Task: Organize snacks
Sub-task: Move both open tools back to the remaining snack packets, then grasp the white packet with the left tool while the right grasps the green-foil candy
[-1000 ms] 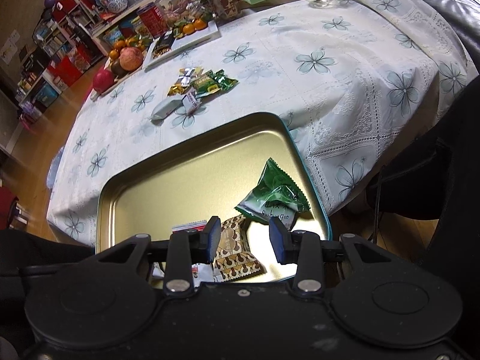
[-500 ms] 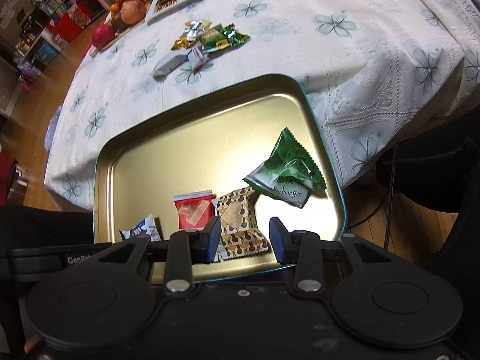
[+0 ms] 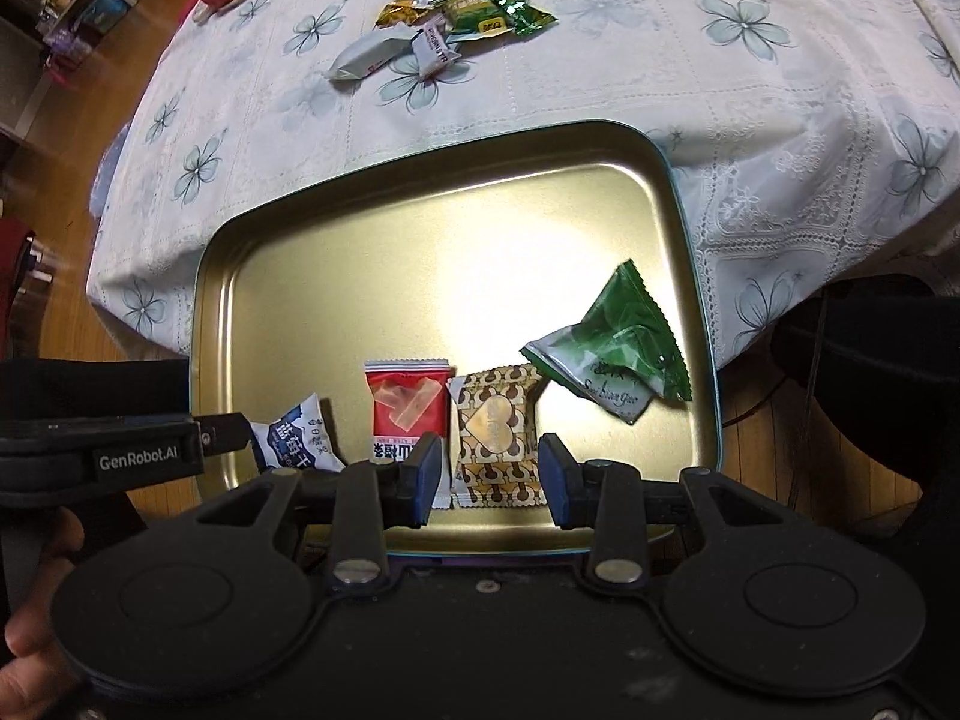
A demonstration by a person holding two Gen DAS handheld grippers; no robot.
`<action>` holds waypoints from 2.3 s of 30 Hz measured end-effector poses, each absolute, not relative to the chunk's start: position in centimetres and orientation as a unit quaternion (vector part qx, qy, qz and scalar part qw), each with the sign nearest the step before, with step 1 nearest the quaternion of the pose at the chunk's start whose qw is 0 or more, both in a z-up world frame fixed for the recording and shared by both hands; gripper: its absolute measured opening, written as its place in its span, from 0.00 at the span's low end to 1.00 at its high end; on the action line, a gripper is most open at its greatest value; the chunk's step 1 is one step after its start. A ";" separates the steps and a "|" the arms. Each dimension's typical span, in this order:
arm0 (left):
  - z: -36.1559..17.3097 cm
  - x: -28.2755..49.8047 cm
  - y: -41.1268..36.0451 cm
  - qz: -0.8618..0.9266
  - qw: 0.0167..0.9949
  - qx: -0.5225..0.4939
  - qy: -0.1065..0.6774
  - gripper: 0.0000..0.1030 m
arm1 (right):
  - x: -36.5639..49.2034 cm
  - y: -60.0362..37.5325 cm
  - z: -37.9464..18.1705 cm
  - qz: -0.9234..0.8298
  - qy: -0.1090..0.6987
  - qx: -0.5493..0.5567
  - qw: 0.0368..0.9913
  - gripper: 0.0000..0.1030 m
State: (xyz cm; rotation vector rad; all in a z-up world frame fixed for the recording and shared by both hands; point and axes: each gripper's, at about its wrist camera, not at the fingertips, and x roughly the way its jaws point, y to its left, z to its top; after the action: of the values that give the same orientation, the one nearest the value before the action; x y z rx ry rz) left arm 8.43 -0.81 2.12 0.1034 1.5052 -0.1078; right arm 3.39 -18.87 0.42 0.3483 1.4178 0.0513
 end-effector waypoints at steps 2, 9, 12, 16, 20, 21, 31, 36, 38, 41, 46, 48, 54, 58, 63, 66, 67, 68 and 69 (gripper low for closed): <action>2.2 9.0 -0.8 -0.053 0.727 0.051 0.682 0.42 | 4.2 -18.7 0.8 0.028 0.650 0.151 0.745 0.38; 2.5 11.9 -0.9 -0.057 0.735 0.066 0.672 0.42 | 7.5 -18.6 1.8 0.037 0.643 0.129 0.754 0.38; 2.6 13.4 -0.9 -0.061 0.739 0.068 0.667 0.42 | 9.4 -18.8 1.9 0.043 0.648 0.132 0.749 0.38; 2.9 15.6 -1.1 -0.061 0.750 0.073 0.654 0.42 | 12.2 -19.4 2.1 0.043 0.639 0.140 0.755 0.38; 3.1 18.0 -1.6 -0.061 0.767 0.079 0.634 0.42 | 15.6 -20.5 2.5 0.027 0.615 0.146 0.775 0.38; 3.2 18.8 -1.8 -0.062 0.770 0.078 0.630 0.42 | 16.5 -20.9 2.5 0.021 0.610 0.147 0.778 0.38; 2.0 25.6 -2.4 -0.062 0.778 0.046 0.623 0.42 | 24.4 -23.9 0.6 -0.042 0.587 0.203 0.783 0.38; 1.2 28.5 -3.1 -0.057 0.780 0.042 0.622 0.42 | 27.6 -24.8 -0.5 -0.071 0.576 0.225 0.783 0.38; 1.1 29.4 -3.5 -0.060 0.781 0.045 0.621 0.42 | 28.3 -24.8 -0.9 -0.082 0.573 0.222 0.785 0.38; 1.0 30.6 -4.2 -0.064 0.787 0.052 0.612 0.42 | 29.5 -25.1 -1.5 -0.087 0.570 0.224 0.786 0.38; -0.2 32.5 -4.9 -0.065 0.791 0.043 0.607 0.42 | 30.3 -25.3 -2.7 -0.095 0.566 0.231 0.786 0.38; -1.0 33.1 -4.9 -0.059 0.785 0.037 0.616 0.42 | 30.4 -25.2 -3.1 -0.099 0.568 0.231 0.784 0.38; -3.0 34.1 -5.0 -0.034 0.767 0.038 0.640 0.42 | 30.6 -24.9 -3.8 -0.094 0.576 0.224 0.780 0.38; -3.4 34.4 -4.9 -0.024 0.764 0.037 0.644 0.42 | 30.9 -24.8 -3.8 -0.095 0.576 0.223 0.781 0.38; -4.2 33.4 -5.5 -0.041 0.753 0.056 0.655 0.42 | 31.2 -24.5 -3.7 -0.090 0.574 0.210 0.786 0.38; -4.0 32.6 -5.6 -0.055 0.751 0.067 0.655 0.42 | 31.3 -24.6 -3.8 -0.093 0.576 0.209 0.785 0.38; -4.0 32.3 -5.4 -0.059 0.750 0.066 0.656 0.42 | 31.3 -24.7 -3.8 -0.094 0.576 0.210 0.784 0.38; -3.9 32.1 -5.4 -0.064 0.748 0.064 0.657 0.42 | 31.4 -24.7 -3.9 -0.094 0.577 0.211 0.783 0.38; -3.8 31.8 -5.3 -0.069 0.746 0.063 0.660 0.42 | 31.4 -24.7 -4.0 -0.094 0.578 0.212 0.782 0.38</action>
State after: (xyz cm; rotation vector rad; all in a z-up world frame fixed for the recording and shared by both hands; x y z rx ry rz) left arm 31.83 -5.28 -3.83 0.1373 1.4437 -0.1505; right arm 31.42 -24.74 -3.99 0.4578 1.2479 -0.2037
